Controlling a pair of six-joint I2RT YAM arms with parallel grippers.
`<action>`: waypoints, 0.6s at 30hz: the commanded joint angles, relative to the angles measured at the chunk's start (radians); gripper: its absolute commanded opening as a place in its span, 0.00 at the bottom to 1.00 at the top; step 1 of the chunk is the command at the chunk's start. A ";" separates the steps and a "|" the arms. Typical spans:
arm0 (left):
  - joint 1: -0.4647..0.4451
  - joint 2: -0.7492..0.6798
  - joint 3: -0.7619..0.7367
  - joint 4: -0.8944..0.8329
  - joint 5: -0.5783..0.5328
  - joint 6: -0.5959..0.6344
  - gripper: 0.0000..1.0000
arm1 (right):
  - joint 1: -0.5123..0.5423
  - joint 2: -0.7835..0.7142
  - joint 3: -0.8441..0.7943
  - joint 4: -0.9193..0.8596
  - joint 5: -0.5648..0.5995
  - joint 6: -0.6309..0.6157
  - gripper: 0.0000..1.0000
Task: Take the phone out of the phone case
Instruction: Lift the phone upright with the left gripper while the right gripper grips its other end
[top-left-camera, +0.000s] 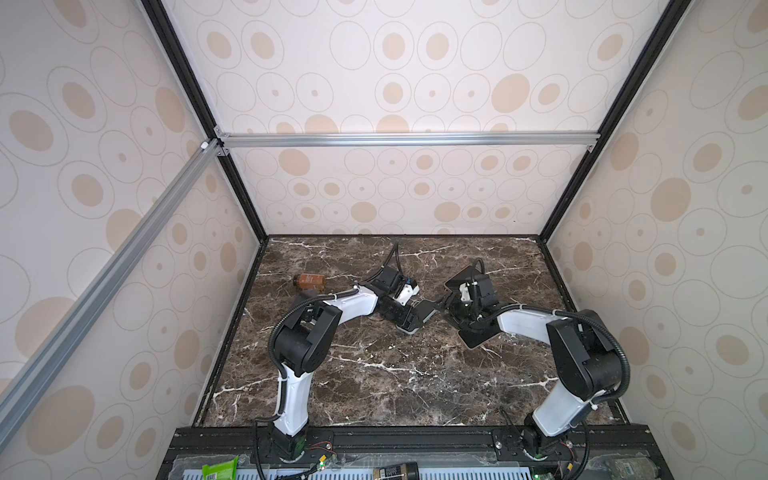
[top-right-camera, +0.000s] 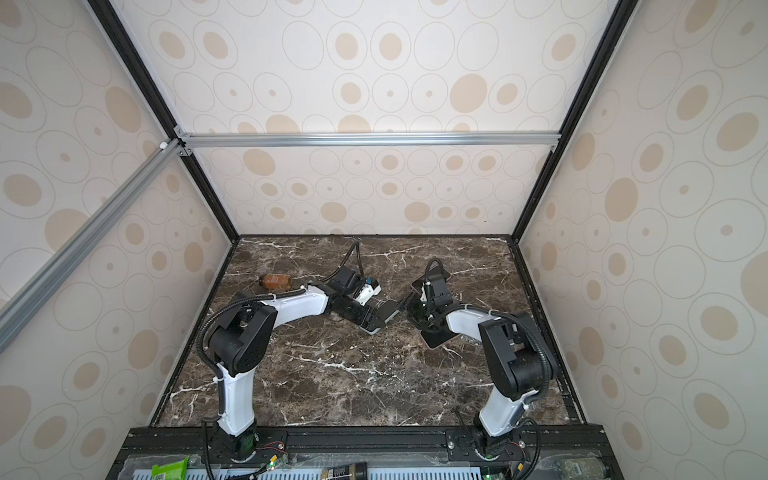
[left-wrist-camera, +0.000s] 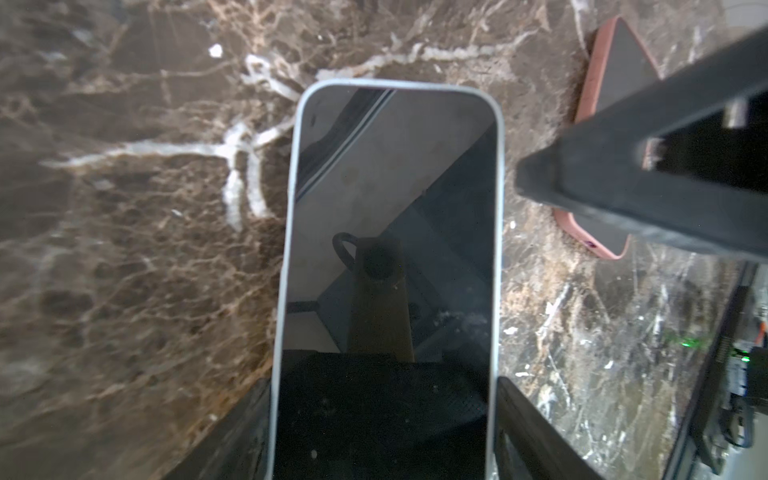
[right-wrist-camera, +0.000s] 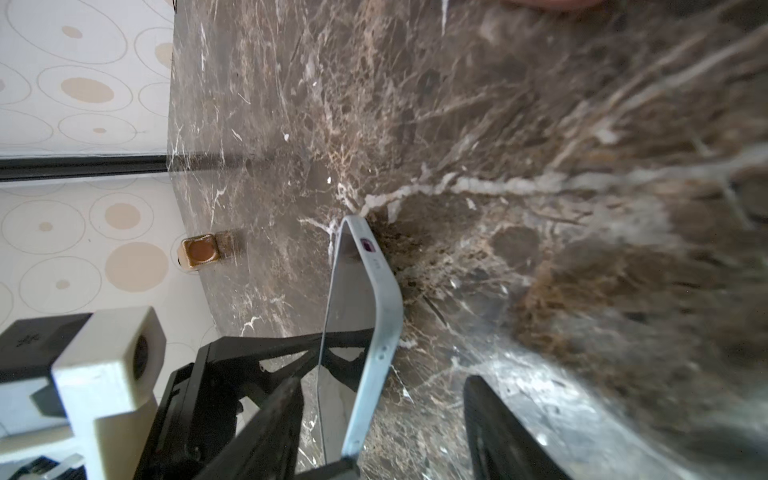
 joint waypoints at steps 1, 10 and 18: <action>-0.004 -0.006 -0.037 -0.007 0.054 -0.037 0.62 | 0.016 0.050 0.043 0.047 -0.049 0.053 0.64; -0.003 -0.025 -0.078 0.037 0.086 -0.058 0.61 | 0.041 0.129 0.090 0.084 -0.074 0.085 0.46; -0.003 -0.036 -0.084 0.038 0.097 -0.056 0.60 | 0.049 0.141 0.085 0.120 -0.071 0.118 0.29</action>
